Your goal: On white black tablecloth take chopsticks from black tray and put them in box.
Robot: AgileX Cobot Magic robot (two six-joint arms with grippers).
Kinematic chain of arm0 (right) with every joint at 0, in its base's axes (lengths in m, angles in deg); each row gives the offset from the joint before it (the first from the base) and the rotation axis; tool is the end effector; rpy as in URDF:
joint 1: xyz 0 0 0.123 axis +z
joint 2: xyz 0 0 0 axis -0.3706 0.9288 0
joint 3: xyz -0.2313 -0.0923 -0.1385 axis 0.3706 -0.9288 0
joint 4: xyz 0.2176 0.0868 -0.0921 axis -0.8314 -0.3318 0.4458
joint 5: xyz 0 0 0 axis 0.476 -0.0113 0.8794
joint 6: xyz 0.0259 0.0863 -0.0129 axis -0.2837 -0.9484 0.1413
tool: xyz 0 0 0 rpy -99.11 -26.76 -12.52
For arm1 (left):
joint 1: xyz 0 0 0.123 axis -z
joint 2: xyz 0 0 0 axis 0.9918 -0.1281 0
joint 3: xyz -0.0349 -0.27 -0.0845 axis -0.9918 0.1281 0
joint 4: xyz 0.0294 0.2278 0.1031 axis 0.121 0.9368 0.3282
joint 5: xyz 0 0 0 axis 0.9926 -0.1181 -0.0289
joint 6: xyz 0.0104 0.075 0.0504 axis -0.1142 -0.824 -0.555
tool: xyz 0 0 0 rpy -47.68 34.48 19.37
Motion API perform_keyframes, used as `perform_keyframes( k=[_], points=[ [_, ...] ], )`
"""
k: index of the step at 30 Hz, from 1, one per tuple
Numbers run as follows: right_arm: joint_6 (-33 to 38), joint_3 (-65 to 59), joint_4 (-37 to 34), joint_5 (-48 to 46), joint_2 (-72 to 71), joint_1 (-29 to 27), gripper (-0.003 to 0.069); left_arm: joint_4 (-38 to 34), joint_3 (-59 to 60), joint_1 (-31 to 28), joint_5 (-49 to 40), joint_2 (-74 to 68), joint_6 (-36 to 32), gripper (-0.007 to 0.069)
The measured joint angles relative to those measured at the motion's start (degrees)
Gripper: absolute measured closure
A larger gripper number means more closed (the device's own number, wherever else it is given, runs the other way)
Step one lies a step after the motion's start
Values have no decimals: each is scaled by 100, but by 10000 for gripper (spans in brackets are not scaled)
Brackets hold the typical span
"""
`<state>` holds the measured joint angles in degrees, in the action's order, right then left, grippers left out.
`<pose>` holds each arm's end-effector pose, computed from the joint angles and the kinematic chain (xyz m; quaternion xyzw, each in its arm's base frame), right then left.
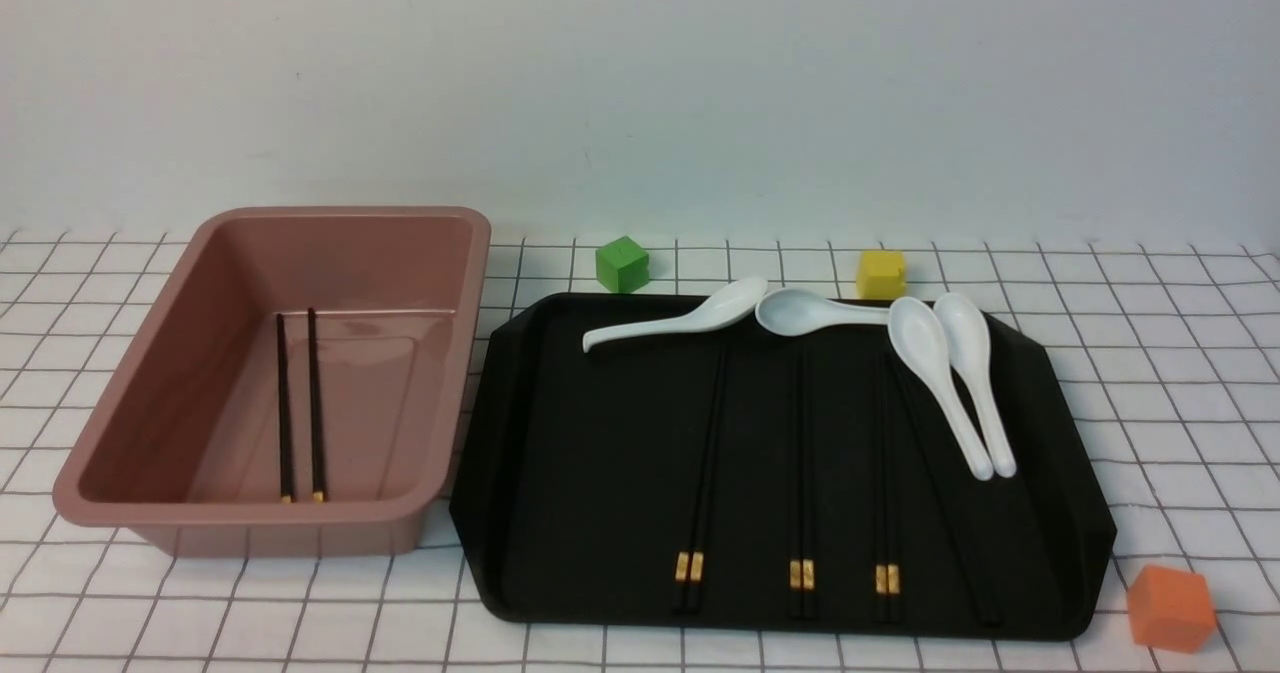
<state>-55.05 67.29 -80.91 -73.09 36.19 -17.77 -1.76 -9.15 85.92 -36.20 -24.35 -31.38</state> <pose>0.0525 0.0046 0.1748 -0.0154 0.8000 0.0367 0.5986 0.0524 -0.0030 0.1698 -0.1015 0.8010 -0.1077 0.5801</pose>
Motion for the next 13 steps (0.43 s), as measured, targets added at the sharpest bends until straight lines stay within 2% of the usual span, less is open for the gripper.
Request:
perform_keyframes(
  k=[13],
  points=[
    [0, 0, 0, 0, 0, 0, 419, 0, 0, 0, 0, 0, 0, 570]
  ],
)
